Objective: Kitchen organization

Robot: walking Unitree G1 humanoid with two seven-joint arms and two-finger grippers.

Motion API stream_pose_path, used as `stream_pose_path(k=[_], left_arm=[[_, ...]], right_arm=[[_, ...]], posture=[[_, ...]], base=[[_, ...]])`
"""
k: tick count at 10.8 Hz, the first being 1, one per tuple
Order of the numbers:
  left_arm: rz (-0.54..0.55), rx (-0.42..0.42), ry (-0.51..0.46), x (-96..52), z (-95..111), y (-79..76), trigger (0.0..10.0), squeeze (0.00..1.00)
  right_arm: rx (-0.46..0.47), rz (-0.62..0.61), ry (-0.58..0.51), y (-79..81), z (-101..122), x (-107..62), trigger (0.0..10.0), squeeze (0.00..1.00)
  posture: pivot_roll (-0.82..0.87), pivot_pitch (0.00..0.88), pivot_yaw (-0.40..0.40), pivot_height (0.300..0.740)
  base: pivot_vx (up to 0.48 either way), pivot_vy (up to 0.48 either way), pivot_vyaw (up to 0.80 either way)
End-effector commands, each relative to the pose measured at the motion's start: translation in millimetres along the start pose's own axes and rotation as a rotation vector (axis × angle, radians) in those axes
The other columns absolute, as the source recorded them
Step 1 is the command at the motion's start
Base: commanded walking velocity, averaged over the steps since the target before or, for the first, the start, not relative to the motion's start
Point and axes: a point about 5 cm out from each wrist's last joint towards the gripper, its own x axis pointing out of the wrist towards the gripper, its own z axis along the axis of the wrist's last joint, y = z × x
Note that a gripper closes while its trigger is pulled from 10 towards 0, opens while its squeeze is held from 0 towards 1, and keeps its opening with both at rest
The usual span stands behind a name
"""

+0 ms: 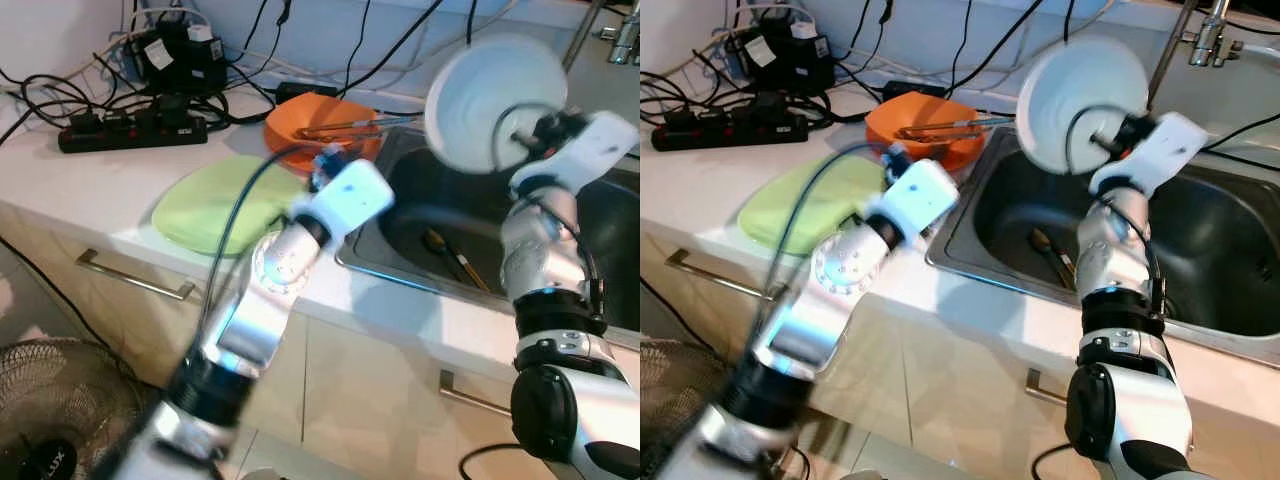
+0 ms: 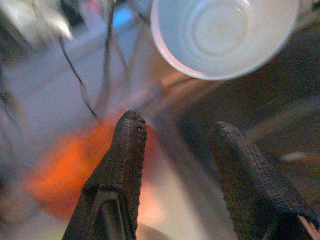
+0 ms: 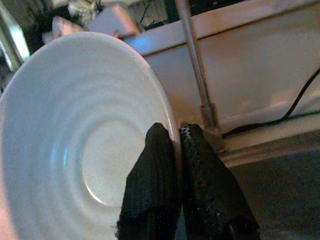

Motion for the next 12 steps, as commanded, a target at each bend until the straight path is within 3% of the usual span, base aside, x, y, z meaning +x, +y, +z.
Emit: stream_pose_path(k=[1, 3, 4, 6, 9, 10, 12], left_arm=[[-0.025, -0.125, 0.048, -2.6, -8.9, 0.5, 10.0, 0.00], [-0.141, -0.234, 0.092, -7.6, -6.4, -9.2, 10.0, 0.00], [-0.205, -0.241, 0.101, -11.3, -2.1, -14.6, 10.0, 0.00], [-0.233, -0.269, 0.135, -14.0, -0.8, -15.3, 10.0, 0.00], [-0.273, -0.272, 0.201, -18.1, -5.7, -17.6, 10.0, 0.00], [-0.274, -0.277, 0.233, -18.5, -9.0, -18.8, 10.0, 0.00], [-0.272, -0.285, 0.253, -18.8, -10.1, -20.0, 10.0, 0.00]], right_arm=[[-0.081, -0.002, -0.027, -3.7, 1.1, 0.3, 10.0, 0.00], [-0.202, -0.018, 0.064, -13.7, -20.7, -4.0, 10.0, 0.00], [-0.295, -0.018, 0.135, -18.8, -35.5, -7.7, 10.0, 0.00], [-0.393, 0.018, 0.225, -18.8, -54.0, -13.9, 10.0, 0.00], [-0.468, 0.090, 0.365, -13.3, -76.5, -23.3, 10.0, 0.00], [-0.468, 0.117, 0.484, -12.5, -91.0, -31.4, 10.0, 0.00], [-0.475, 0.174, 0.533, -6.9, -99.4, -37.6, 10.0, 0.00]], posture=[[0.21, 0.000, -0.031, 0.717], [0.22, 0.000, -0.034, 0.717], [0.23, 0.000, -0.035, 0.717], [0.24, 0.000, -0.036, 0.717], [0.24, 0.000, -0.039, 0.717], [0.24, 0.000, -0.042, 0.717], [0.24, 0.000, -0.045, 0.717]], base=[[0.000, 0.000, 0.00], [0.000, 0.000, 0.00], [0.000, 0.000, 0.00], [0.000, 0.000, 0.00], [0.000, 0.000, 0.00], [0.000, 0.000, 0.00], [0.000, 0.000, 0.00]])
